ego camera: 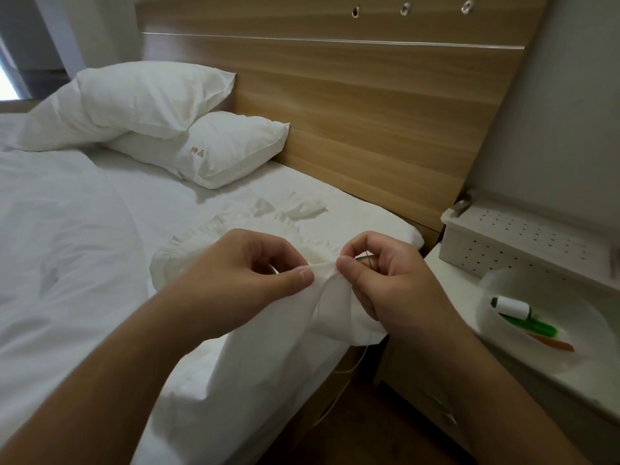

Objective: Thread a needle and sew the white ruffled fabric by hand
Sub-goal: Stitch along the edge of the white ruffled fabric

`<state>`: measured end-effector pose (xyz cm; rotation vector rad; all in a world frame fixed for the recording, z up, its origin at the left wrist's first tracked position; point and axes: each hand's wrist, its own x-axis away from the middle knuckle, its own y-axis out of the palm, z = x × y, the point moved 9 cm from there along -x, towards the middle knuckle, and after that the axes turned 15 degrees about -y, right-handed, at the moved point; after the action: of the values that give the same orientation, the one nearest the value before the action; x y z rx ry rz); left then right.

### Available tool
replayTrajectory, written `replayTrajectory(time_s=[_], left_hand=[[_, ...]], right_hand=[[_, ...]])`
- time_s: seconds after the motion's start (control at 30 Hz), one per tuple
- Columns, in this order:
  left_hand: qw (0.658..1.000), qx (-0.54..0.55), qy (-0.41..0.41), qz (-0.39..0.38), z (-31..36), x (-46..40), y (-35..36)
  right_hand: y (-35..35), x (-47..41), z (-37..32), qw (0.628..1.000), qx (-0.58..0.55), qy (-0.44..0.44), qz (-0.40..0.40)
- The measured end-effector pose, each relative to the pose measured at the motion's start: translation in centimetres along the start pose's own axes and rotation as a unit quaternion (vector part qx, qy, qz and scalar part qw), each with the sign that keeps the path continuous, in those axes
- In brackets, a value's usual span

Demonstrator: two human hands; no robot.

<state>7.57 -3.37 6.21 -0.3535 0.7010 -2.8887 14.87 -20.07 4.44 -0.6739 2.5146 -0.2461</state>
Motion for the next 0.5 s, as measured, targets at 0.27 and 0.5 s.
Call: replayTrajectory(time_s=[0.27,0.5], left_hand=[[1.0,-0.027,0.001,0.015,-0.05,-0.07,-0.14],[0.999,-0.037,-0.001,0.017,-0.05,-0.06,-0.14]], right_hand=[[-0.41,-0.01,0.32,0.999,0.05,-0.003,0.012],[-0.42,0.02,0.05,0.998,0.059,-0.004,0.008]])
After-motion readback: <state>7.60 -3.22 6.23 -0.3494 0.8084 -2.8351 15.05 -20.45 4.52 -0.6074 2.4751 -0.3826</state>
